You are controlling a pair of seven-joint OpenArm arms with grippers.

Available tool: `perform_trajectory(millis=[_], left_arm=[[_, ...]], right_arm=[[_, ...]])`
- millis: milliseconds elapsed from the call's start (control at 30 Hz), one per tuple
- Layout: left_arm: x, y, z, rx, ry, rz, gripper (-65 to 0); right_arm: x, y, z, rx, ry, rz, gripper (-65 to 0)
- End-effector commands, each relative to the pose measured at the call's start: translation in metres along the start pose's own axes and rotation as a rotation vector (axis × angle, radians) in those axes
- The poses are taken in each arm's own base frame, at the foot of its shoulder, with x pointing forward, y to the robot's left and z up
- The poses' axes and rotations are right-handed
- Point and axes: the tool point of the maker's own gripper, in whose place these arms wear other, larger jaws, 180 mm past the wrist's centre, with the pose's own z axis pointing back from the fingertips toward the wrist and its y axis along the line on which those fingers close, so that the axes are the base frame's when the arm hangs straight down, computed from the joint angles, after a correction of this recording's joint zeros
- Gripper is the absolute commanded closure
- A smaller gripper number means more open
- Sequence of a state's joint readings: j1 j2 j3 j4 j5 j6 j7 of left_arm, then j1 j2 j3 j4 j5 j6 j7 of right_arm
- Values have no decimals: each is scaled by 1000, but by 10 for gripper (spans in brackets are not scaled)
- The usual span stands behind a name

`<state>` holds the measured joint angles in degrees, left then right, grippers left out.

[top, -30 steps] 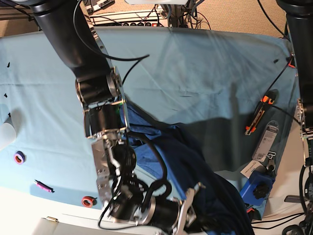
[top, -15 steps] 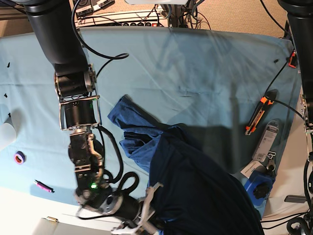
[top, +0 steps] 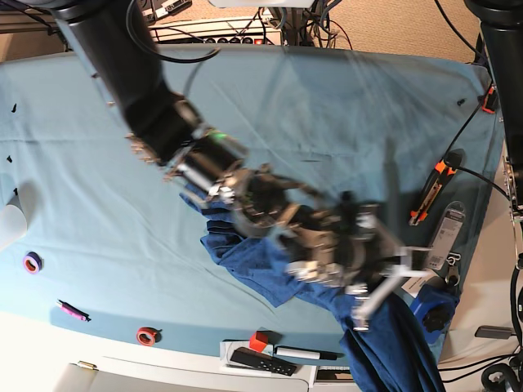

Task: Layout the t-shirt on the table in an organized manner, then fold the t-shirt properly
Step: 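Lift the shirt high with the right gripper, letting it hang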

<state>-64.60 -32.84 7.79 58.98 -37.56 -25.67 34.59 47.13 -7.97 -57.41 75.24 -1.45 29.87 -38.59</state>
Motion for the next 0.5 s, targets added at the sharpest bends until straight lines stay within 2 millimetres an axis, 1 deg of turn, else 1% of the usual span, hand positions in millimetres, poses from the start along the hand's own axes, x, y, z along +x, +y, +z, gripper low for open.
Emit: perform_trajectory(millis=[0, 33, 133, 233, 367, 467], left_arm=[[40, 5, 8, 10, -102, -14, 0], [40, 7, 8, 17, -99, -21, 0], [43, 19, 15, 50, -115, -41, 0], [56, 29, 24, 71, -165, -53, 0], [83, 29, 28, 73, -214, -67, 0], [105, 24, 29, 63, -264, -75, 0]], right_arm=[[28, -22, 10, -54, -91, 19, 0], [29, -30, 13, -88, -90, 11, 0], [29, -51, 20, -158, -105, -38, 0], [29, -83, 32, -263, -150, -128, 0], [24, -138, 62, -444, -245, -315, 0], [12, -171, 88, -546, -289, -457, 0]])
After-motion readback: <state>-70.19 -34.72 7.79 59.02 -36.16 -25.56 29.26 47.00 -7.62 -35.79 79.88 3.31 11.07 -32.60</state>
